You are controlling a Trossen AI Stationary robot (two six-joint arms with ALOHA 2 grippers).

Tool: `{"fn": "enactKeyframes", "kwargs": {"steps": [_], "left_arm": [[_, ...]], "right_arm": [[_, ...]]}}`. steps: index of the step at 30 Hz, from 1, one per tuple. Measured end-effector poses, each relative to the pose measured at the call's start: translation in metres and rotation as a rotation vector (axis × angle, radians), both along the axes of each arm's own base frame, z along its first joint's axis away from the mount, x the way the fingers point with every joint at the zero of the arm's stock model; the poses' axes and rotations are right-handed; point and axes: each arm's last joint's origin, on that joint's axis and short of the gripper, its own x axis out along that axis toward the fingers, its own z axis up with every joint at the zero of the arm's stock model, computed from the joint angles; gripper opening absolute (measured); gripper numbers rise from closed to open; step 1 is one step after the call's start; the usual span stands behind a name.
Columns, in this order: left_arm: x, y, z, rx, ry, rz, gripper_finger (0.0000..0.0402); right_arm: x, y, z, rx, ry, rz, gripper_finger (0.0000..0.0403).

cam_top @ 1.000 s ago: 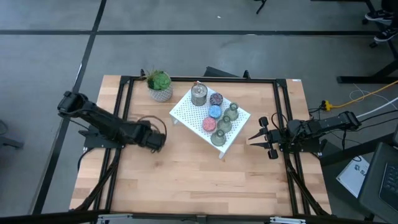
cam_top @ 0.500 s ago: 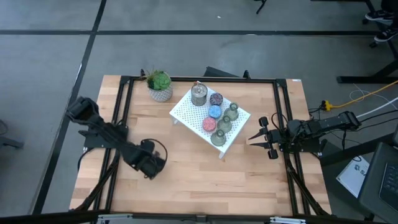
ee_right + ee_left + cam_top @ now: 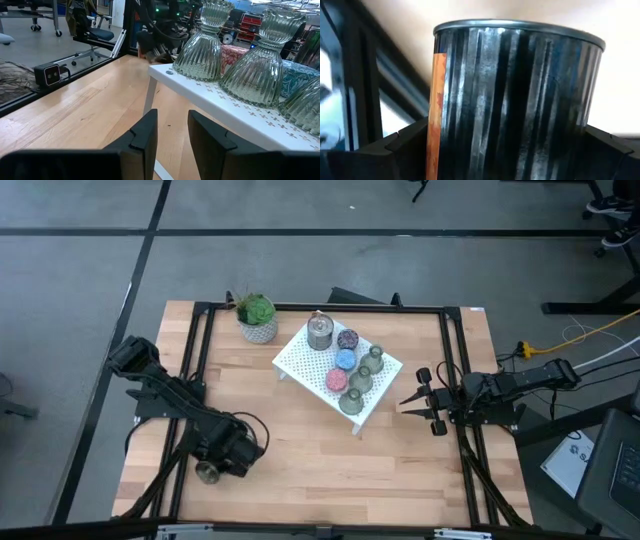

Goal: Pick & Place candle stick holders
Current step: Put the silver scented candle on the shelf aligned with the other silver scented candle on the shelf

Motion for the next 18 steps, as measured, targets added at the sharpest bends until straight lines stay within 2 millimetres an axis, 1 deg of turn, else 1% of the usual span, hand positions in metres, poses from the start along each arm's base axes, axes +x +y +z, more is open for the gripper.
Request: {"fn": "enactKeyframes", "kwargs": {"steps": [7, 12, 15, 18], "left_arm": [[-0.007, -0.009, 0.003, -0.147, 0.139, 0.022, 0.0366], [-0.013, -0.017, 0.004, -0.159, 0.213, 0.059, 0.0368], [-0.014, -0.025, -0.002, -0.147, 0.227, 0.058, 0.0368], [-0.01, -0.032, -0.013, -0.166, 0.238, 0.04, 0.0368]], "right_arm": [[0.0, 0.0, 0.0, 0.0, 0.0, 0.0, 0.0112], [0.0, 0.0, 0.0, 0.0, 0.001, 0.0, 0.0112], [0.0, 0.0, 0.0, 0.0, 0.0, 0.0, 0.0112], [0.0, 0.0, 0.0, 0.0, 0.0, 0.0, 0.0112]]}}
